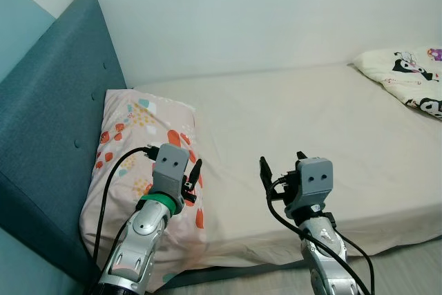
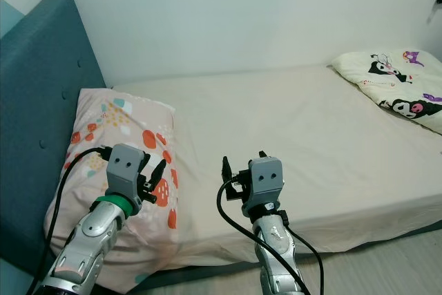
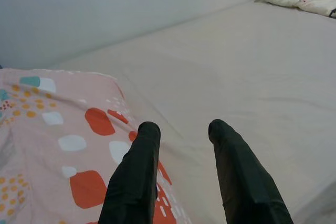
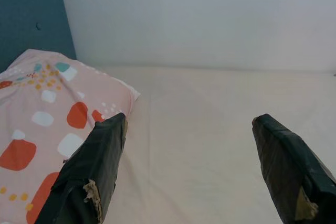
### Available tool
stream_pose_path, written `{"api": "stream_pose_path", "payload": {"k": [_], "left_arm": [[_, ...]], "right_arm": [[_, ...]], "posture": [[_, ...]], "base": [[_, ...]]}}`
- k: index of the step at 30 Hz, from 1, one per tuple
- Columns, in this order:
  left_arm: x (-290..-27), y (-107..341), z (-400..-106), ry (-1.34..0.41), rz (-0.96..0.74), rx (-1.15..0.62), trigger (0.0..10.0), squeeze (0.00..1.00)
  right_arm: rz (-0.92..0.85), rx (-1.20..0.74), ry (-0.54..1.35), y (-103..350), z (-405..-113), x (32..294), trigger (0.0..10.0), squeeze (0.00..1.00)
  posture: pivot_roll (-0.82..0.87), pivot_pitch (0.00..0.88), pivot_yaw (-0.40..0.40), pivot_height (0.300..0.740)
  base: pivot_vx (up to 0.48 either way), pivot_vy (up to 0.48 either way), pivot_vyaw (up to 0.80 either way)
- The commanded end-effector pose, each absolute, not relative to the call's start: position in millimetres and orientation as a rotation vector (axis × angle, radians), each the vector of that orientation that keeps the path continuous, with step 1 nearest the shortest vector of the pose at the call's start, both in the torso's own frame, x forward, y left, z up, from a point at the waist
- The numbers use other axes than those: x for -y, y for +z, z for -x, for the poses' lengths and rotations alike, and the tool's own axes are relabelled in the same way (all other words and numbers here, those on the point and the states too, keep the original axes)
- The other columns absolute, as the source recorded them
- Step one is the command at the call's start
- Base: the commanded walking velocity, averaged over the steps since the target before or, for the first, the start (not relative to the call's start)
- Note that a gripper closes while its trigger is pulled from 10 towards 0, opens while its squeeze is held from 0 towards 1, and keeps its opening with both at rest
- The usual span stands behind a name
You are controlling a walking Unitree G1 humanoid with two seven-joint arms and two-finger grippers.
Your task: Clean up the room
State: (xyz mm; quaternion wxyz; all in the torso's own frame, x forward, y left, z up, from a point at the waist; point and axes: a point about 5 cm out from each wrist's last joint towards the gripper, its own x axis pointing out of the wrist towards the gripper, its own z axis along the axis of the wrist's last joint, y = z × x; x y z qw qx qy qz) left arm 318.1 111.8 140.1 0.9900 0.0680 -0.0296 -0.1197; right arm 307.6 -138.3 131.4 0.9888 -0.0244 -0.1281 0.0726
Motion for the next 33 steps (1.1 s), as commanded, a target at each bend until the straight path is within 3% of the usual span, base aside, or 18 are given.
{"api": "stream_pose_path", "payload": {"k": [1, 25, 33], "left_arm": [[-113.7, 133.0, -316.3, -0.232, -0.148, 0.039, 10.0, 0.0], [-108.0, 138.4, -314.5, -0.277, -0.157, 0.078, 10.0, 0.0], [-107.2, 138.6, -313.2, -0.283, -0.169, 0.09, 10.0, 0.0]], "right_arm": [[0.044, 0.258, 0.154, 130.4, -307.6, 136.4, 10.0, 0.0], [0.043, 0.256, 0.165, 129.1, -308.3, 134.6, 10.0, 0.0], [0.041, 0.254, 0.166, 128.8, -308.1, 134.3, 10.0, 0.0]], "posture": [[-0.14, 0.03, 0.052, 0.74], [-0.14, 0.03, 0.05, 0.74], [-0.14, 0.033, 0.05, 0.74]], "base": [[0.0, 0.0, 0.0], [0.0, 0.0, 0.0], [0.0, -0.319, 0.0]]}}
